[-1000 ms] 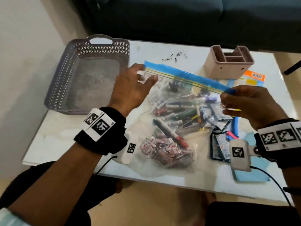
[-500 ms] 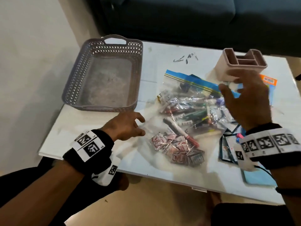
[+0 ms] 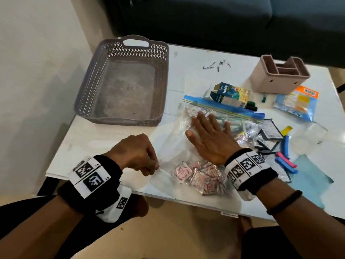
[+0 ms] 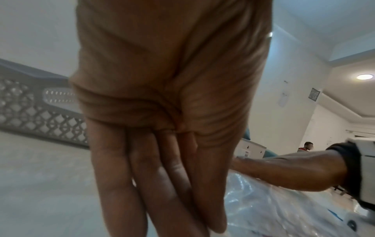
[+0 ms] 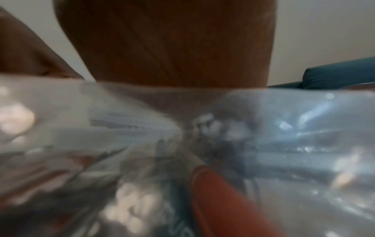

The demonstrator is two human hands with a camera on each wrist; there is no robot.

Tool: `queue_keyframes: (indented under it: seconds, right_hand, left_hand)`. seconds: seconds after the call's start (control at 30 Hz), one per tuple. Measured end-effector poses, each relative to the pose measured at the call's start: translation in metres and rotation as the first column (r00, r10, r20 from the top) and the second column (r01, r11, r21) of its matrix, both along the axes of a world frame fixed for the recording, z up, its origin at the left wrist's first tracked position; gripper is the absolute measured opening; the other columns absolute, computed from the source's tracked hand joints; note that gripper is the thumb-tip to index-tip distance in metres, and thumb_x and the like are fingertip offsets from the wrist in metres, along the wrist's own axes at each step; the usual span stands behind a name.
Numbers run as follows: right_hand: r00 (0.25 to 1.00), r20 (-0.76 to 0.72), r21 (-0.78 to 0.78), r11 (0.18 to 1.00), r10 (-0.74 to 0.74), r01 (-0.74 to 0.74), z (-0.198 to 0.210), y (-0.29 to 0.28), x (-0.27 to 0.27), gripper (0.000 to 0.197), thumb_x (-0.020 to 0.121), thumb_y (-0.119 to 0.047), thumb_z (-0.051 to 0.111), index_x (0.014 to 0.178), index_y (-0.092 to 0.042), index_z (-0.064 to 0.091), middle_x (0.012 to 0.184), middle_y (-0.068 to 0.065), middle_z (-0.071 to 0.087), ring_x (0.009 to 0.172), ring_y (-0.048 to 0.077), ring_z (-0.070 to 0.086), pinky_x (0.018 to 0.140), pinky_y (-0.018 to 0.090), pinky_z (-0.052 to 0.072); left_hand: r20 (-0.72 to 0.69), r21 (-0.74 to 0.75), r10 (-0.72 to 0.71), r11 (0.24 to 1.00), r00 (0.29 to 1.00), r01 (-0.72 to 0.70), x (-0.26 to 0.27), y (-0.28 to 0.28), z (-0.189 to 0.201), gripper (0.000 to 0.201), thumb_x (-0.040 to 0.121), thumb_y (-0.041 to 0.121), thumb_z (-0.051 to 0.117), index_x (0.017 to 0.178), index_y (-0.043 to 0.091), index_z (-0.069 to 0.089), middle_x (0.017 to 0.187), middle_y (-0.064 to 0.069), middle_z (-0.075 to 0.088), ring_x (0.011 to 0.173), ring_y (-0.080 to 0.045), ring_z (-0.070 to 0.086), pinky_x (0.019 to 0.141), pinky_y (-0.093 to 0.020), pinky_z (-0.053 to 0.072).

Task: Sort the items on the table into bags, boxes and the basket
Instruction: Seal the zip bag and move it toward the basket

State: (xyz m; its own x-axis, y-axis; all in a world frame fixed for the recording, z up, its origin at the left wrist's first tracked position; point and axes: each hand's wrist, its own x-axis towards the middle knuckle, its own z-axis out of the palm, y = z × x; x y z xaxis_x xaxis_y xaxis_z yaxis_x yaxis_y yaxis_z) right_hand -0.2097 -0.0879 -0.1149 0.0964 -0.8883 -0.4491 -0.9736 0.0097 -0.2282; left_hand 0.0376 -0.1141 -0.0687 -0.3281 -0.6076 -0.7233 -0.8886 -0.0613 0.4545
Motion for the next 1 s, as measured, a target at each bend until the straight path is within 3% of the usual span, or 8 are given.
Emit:
queue_keyframes:
  seconds: [0.23,0.37,0.47,0.57,0.67,0.83,0.93,1.0]
  right_hand:
    - [0.993,-0.108,-0.017,0.999,0.038,-0.04,-0.017,-0.007,0.01,0.074,0.096,-0.076,0.01,0.155,-0.045,-0.022,0.163,-0.014,-0.032,0.153,0.029,-0.026,0.119,0.07,-0.005]
    - [0.997,-0.077,-0.088,0.996,0.014,-0.021,-0.019,-0.003,0.013,0.07,0.098,-0.072,0.011,0.155,-0.047,-0.02,0.166,-0.01,-0.028,0.154,0.032,-0.023,0.119,0.071,-0.004]
    - [1.0,0.018,-0.177,0.984,-0.012,0.015,-0.008,0.002,0.01,0.064,0.103,-0.061,0.015,0.159,-0.042,-0.01,0.17,-0.003,-0.017,0.156,0.033,-0.013,0.121,0.069,0.003]
    - [0.988,0.089,-0.294,0.944,-0.128,0.149,0.007,0.009,-0.007,0.064,0.106,-0.047,0.033,0.162,-0.03,0.006,0.171,0.006,-0.003,0.157,0.037,-0.001,0.123,0.064,0.011]
    - [0.921,0.22,-0.359,0.851,-0.322,0.383,0.024,0.03,-0.029,0.069,0.1,-0.044,0.053,0.158,-0.025,0.021,0.167,0.011,0.015,0.153,0.038,0.014,0.123,0.055,0.021]
    - [0.627,0.422,-0.13,0.641,-0.655,0.756,0.017,0.09,-0.057,0.08,0.085,-0.048,0.075,0.147,-0.015,0.037,0.146,0.014,0.046,0.132,0.033,0.048,0.111,0.052,0.042]
    - [0.144,0.593,0.307,0.388,-0.792,0.869,0.007,0.109,-0.055,0.066,0.083,-0.033,0.082,0.135,-0.01,0.049,0.116,0.021,0.066,0.094,0.031,0.066,0.09,0.053,0.058]
    - [-0.008,0.626,0.414,0.324,-0.78,0.851,0.005,0.114,-0.053,0.046,0.088,-0.012,0.078,0.127,0.0,0.057,0.099,0.025,0.069,0.076,0.03,0.065,0.071,0.044,0.059]
  left_hand:
    - [0.187,-0.018,-0.111,0.993,0.976,0.117,0.0,0.001,0.005,0.014,0.082,0.034,0.082,0.083,0.02,0.08,0.07,0.01,0.076,0.069,-0.003,0.074,0.058,-0.019,0.047]
    - [0.227,-0.483,0.0,0.868,0.974,0.113,-0.02,0.01,0.014,0.052,0.069,0.075,0.075,0.089,0.029,0.058,0.084,0.014,0.057,0.086,-0.014,0.056,0.075,-0.031,0.044]
    - [0.02,-0.639,-0.235,0.745,0.972,0.194,-0.051,0.029,0.013,0.04,0.083,0.069,0.067,0.084,0.034,0.048,0.086,0.014,0.057,0.089,-0.016,0.055,0.075,-0.034,0.044]
    - [0.194,-0.491,-0.44,0.73,0.877,0.475,-0.067,0.04,-0.016,0.058,0.088,0.07,0.059,0.131,0.032,0.049,0.136,-0.003,0.048,0.126,-0.027,0.044,0.097,-0.044,0.043]
    - [0.235,-0.417,-0.463,0.746,0.854,0.519,-0.064,0.037,-0.028,0.074,0.085,0.075,0.058,0.144,0.035,0.037,0.152,-0.006,0.031,0.137,-0.032,0.033,0.105,-0.054,0.039]
    - [0.028,-0.515,-0.009,0.857,1.0,0.022,-0.051,0.021,-0.03,0.08,0.086,0.077,0.05,0.145,0.025,0.039,0.152,-0.01,0.037,0.141,-0.033,0.033,0.11,-0.053,0.04]
    - [-0.131,-0.406,0.26,0.866,0.957,-0.291,-0.043,0.01,-0.041,0.072,0.093,0.054,0.064,0.149,0.015,0.041,0.152,-0.01,0.047,0.139,-0.031,0.044,0.113,-0.039,0.038]
    - [-0.215,-0.277,0.402,0.848,0.89,-0.451,-0.04,0.005,-0.047,0.054,0.091,0.048,0.071,0.132,0.015,0.06,0.137,-0.009,0.063,0.124,-0.029,0.06,0.104,-0.038,0.049]
